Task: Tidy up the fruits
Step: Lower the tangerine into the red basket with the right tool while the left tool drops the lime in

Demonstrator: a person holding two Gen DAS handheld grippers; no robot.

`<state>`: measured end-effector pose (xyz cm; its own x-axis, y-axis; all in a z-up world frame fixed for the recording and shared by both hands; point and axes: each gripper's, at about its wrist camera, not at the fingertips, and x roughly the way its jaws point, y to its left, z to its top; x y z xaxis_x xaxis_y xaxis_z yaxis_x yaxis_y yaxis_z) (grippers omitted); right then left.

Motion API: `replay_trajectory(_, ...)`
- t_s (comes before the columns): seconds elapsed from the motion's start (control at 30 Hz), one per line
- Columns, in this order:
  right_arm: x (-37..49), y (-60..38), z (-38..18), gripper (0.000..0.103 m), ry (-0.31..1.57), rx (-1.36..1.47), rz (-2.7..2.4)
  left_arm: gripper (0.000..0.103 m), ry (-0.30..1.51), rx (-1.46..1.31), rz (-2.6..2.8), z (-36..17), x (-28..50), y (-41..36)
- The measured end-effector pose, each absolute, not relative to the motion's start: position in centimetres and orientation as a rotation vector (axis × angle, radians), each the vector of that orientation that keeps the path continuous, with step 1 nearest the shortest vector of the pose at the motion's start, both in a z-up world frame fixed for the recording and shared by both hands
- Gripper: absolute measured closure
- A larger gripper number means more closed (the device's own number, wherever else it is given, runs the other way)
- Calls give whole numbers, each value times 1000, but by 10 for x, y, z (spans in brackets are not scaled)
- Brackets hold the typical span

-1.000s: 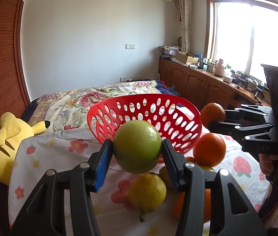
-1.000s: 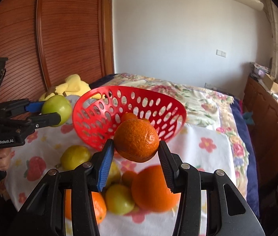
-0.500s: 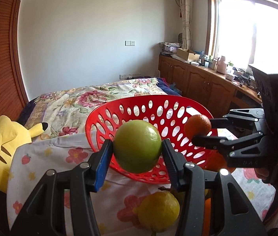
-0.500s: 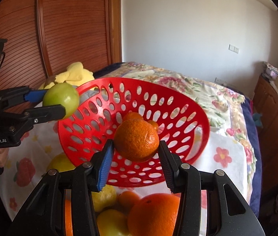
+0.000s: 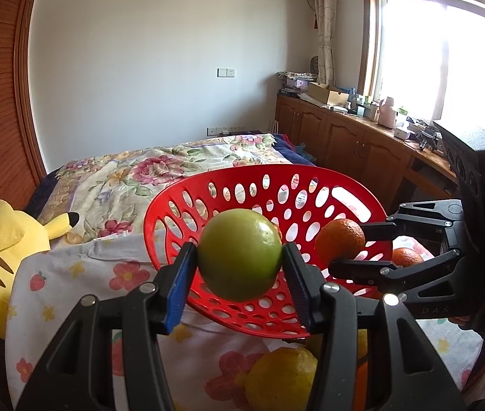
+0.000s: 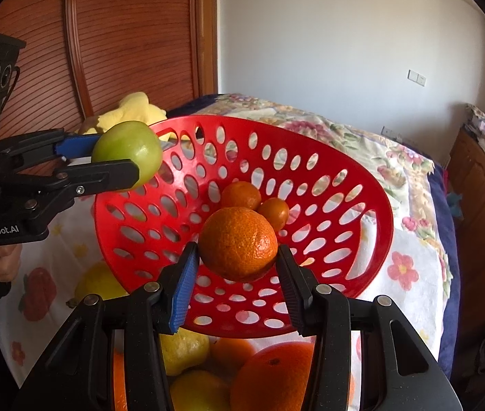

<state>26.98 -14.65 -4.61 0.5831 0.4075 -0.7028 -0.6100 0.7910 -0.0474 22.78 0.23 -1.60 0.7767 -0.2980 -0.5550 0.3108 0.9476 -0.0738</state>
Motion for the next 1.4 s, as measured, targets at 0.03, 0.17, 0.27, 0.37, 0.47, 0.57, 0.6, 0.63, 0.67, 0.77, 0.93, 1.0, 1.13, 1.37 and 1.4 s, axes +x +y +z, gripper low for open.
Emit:
replay_trajectory(0.03, 270, -146, -47, 56, 737, -299, 605, 53, 598, 22, -330, -16, 229, 2)
replay_trajectory(0.17, 271, -145, -46, 56, 734, -295, 605, 53, 602, 23, -329, -18, 232, 0)
replay_trajectory(0.27, 271, -148, -44, 56, 725, -282, 605, 53, 605, 26, -330, -19, 234, -2)
replay_trajectory(0.37, 270, -151, -43, 56, 721, -269, 599, 53, 612, 31, -333, -20, 236, -6)
replay_trajectory(0.47, 266, -160, -41, 56, 713, -245, 590, 53, 623, 38, -333, -23, 239, -11)
replay_trajectory(0.57, 263, -167, -38, 55, 705, -229, 583, 53, 635, 49, -335, -26, 241, -16)
replay_trajectory(0.6, 262, -170, -37, 54, 700, -223, 580, 53, 640, 53, -336, -27, 241, -18)
replay_trajectory(0.63, 260, -171, -36, 54, 697, -220, 579, 52, 642, 55, -337, -27, 241, -20)
replay_trajectory(0.67, 259, -173, -34, 54, 691, -217, 576, 52, 644, 57, -337, -28, 240, -20)
replay_trajectory(0.77, 257, -176, -33, 54, 682, -214, 570, 52, 652, 59, -335, -29, 241, -23)
replay_trajectory(0.93, 254, -179, -34, 54, 680, -209, 564, 52, 664, 70, -323, -31, 244, -26)
replay_trajectory(1.0, 253, -181, -34, 54, 680, -205, 562, 52, 671, 65, -321, -31, 246, -26)
replay_trajectory(1.13, 249, -182, -32, 53, 675, -199, 553, 52, 682, 56, -312, -31, 246, -26)
replay_trajectory(1.37, 235, -184, -25, 53, 669, -187, 533, 49, 634, 46, -317, -15, 233, -21)
replay_trajectory(1.4, 232, -184, -23, 53, 667, -188, 529, 49, 629, 47, -319, -13, 231, -21)
